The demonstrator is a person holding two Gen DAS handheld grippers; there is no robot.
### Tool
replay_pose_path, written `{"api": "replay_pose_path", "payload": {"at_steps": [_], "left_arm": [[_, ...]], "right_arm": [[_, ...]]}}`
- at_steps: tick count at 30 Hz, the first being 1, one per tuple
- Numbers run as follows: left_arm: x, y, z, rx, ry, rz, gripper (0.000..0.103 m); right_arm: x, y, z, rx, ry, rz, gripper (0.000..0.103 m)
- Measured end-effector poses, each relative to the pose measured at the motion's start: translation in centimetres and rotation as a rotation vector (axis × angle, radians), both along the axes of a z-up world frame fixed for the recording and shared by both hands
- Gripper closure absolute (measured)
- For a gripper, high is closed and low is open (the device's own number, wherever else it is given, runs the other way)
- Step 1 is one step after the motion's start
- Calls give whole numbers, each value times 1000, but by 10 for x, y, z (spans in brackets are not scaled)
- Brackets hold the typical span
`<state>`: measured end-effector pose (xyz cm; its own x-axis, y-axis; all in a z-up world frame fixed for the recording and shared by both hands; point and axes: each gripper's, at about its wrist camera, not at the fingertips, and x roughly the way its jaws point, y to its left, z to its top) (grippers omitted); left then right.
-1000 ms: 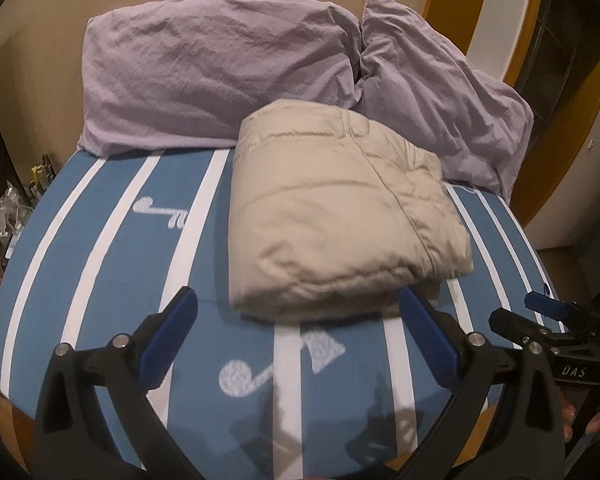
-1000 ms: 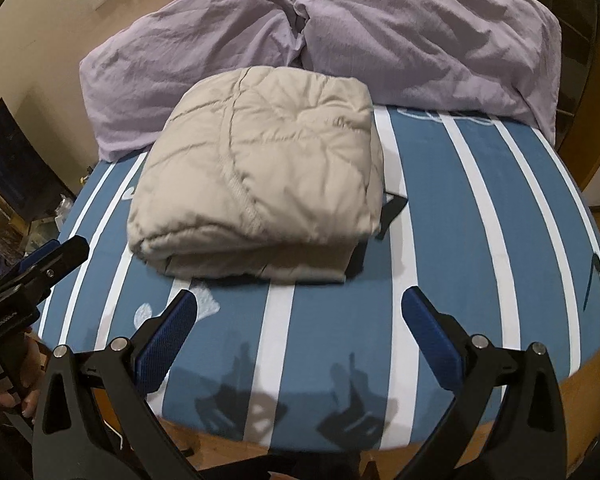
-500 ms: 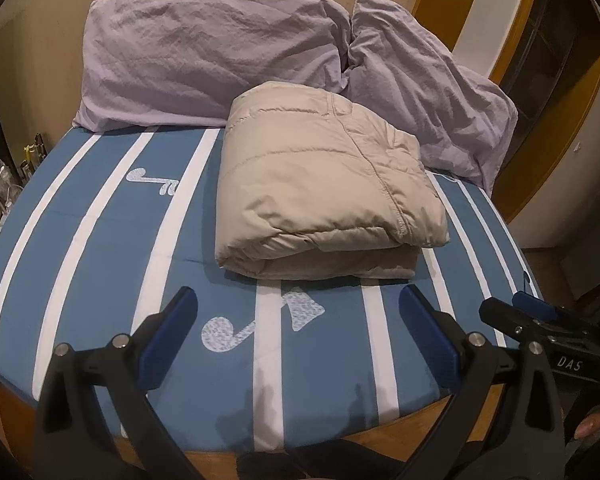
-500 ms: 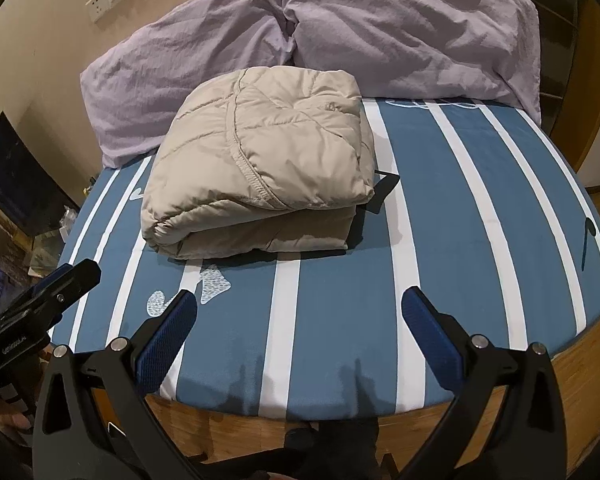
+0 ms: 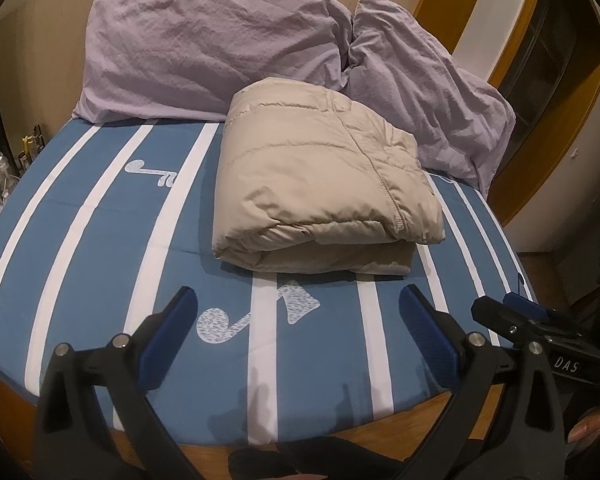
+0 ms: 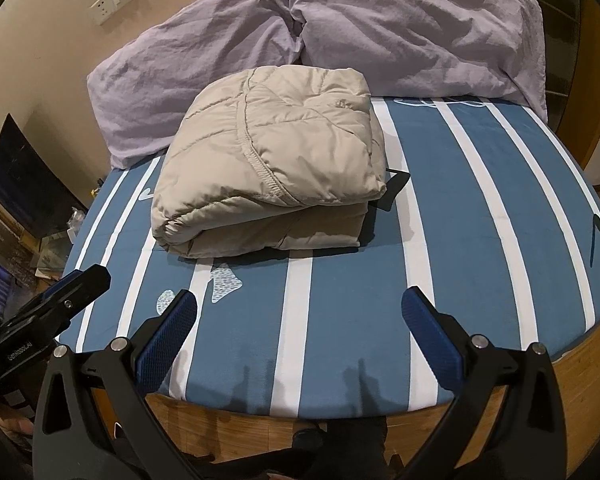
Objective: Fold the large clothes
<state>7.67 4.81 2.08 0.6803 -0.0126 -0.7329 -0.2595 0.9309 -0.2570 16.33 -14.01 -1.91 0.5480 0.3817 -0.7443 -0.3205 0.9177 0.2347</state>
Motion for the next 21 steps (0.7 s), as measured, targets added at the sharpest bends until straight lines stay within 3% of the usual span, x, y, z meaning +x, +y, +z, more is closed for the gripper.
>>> {"api": "replay_pose_path", "payload": {"at_steps": [21], "left_arm": [[0, -1, -1, 0, -1, -3, 2]], "right_arm": [[-1, 1, 1, 4, -3, 0, 1]]}}
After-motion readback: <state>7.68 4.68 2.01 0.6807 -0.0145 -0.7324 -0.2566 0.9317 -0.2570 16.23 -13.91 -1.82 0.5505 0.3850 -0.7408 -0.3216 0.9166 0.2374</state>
